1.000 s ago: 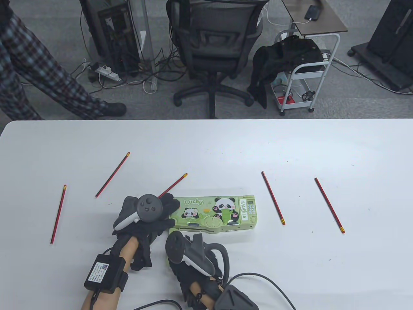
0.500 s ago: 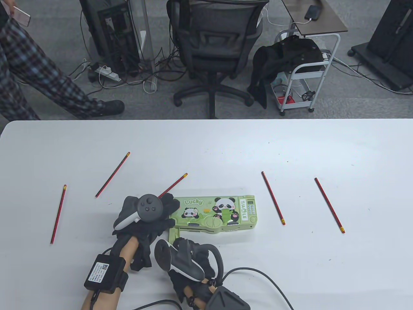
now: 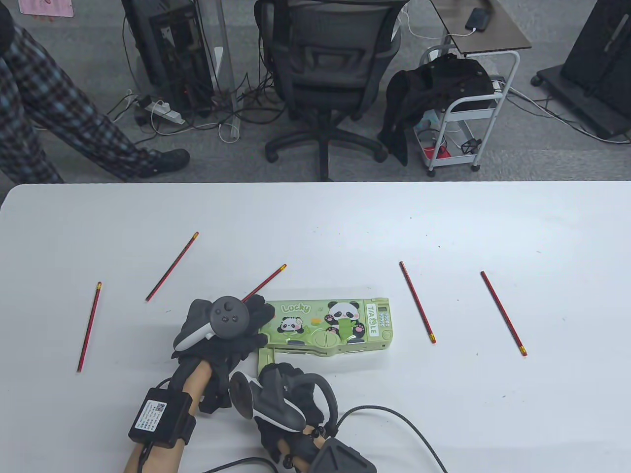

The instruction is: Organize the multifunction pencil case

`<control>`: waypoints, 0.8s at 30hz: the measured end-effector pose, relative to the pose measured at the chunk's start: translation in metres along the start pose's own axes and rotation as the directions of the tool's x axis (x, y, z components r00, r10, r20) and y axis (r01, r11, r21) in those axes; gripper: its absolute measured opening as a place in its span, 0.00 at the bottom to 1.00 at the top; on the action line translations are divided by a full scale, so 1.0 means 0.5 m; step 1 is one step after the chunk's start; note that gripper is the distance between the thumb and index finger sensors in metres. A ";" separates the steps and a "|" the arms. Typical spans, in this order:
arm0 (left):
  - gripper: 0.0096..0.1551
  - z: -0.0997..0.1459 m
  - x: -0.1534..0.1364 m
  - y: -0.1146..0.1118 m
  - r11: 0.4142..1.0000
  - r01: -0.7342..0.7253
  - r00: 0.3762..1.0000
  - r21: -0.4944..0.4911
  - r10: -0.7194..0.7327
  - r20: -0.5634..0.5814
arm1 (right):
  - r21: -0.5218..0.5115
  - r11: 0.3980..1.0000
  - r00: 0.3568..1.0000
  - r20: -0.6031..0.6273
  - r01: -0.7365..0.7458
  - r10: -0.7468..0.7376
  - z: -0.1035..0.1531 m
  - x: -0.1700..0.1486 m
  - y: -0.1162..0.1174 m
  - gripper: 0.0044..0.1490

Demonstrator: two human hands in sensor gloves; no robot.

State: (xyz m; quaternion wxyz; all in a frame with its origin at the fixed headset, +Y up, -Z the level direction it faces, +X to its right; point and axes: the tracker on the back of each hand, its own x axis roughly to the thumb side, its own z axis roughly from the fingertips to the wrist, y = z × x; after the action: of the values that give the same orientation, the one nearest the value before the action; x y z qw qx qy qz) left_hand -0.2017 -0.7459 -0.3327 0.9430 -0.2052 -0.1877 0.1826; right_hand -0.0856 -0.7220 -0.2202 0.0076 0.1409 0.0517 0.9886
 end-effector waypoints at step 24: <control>0.38 -0.001 0.000 0.000 1.000 0.004 1.000 0.000 -0.004 -0.001 | 0.017 0.993 0.993 0.029 -0.113 0.113 0.002 0.004 0.007 0.37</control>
State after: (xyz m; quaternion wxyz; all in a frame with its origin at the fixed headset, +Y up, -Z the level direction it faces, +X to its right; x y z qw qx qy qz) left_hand -0.2012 -0.7460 -0.3331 0.9435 -0.2050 -0.1876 0.1807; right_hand -0.0874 -0.7253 -0.2184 -0.0490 0.1575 0.0529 0.9849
